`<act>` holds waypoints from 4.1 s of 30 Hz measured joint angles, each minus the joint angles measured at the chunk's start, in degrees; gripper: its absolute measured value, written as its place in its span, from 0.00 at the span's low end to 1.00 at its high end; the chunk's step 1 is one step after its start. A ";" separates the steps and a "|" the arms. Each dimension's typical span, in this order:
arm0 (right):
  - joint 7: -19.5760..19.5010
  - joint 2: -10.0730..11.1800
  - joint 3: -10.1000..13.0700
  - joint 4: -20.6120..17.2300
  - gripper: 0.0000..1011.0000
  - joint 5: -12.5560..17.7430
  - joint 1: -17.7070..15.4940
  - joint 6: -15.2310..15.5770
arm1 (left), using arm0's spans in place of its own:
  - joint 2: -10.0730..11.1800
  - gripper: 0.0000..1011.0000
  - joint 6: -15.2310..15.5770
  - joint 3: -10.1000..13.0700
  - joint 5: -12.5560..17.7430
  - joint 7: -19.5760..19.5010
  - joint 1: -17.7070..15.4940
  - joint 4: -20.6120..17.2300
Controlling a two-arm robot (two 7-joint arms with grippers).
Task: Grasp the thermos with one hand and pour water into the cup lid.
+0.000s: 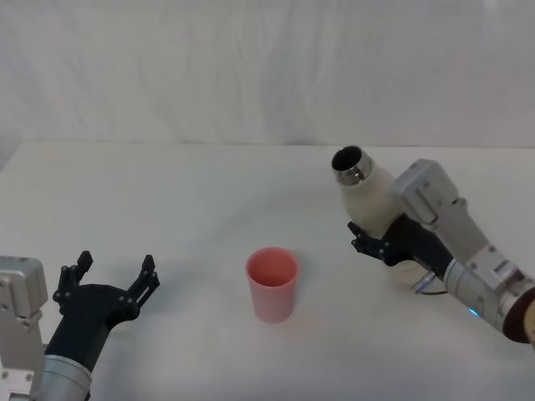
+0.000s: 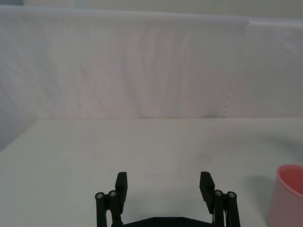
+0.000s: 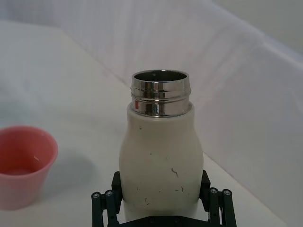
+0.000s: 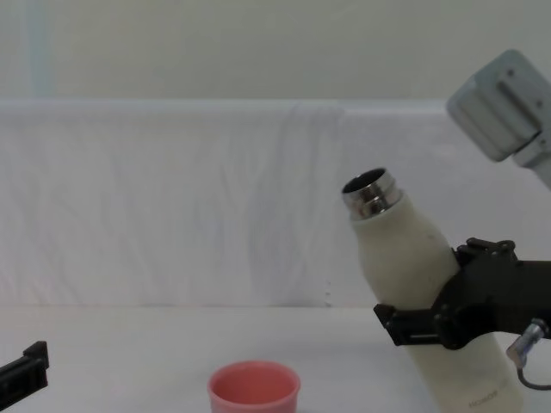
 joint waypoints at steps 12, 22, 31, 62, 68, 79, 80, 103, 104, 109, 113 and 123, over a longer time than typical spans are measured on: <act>1.68 0.97 -3.65 0.54 0.95 -7.89 3.03 2.72 | 0.00 0.99 0.00 0.00 0.00 0.00 0.00 0.00; 3.78 1.50 -6.32 0.76 0.95 -13.74 4.63 4.39 | 0.00 0.99 0.00 0.00 0.00 0.00 0.00 0.00; 5.59 1.50 -7.69 1.02 0.95 -17.43 5.36 5.07 | 0.00 0.99 0.00 0.00 0.00 0.00 0.00 0.00; 9.28 0.74 -10.97 2.94 0.95 -29.82 8.31 5.78 | 0.00 0.99 0.00 0.00 0.00 0.00 0.00 0.00; 10.27 0.84 -11.89 3.06 0.95 -32.04 8.64 5.36 | 0.00 0.99 0.00 0.00 0.00 0.00 0.00 0.00; 11.69 0.44 -11.76 2.74 0.95 -34.86 7.95 4.69 | 0.00 0.99 0.00 0.00 0.00 0.00 0.00 0.00; 11.69 0.44 -11.76 2.74 0.95 -34.86 7.95 4.69 | 0.00 0.99 0.00 0.00 0.00 0.00 0.00 0.00; 14.42 0.19 -12.38 2.40 0.95 -40.34 8.09 4.62 | 0.00 0.99 0.00 0.00 0.00 0.00 0.00 0.00; 14.59 0.19 -12.47 2.40 0.95 -40.62 8.17 4.62 | 0.00 0.99 0.00 0.00 0.00 0.00 0.00 0.00; 14.99 0.17 -12.68 2.40 0.95 -41.36 8.32 4.66 | 0.00 0.99 0.00 0.00 0.00 0.00 0.00 0.00; 15.33 0.16 -12.73 2.21 0.95 -41.89 8.33 4.69 | 0.00 0.99 0.00 0.00 0.00 0.00 0.00 0.00; 16.10 0.19 -13.00 2.02 0.95 -43.15 8.51 4.76 | 0.00 0.99 0.00 0.00 0.00 0.00 0.00 0.00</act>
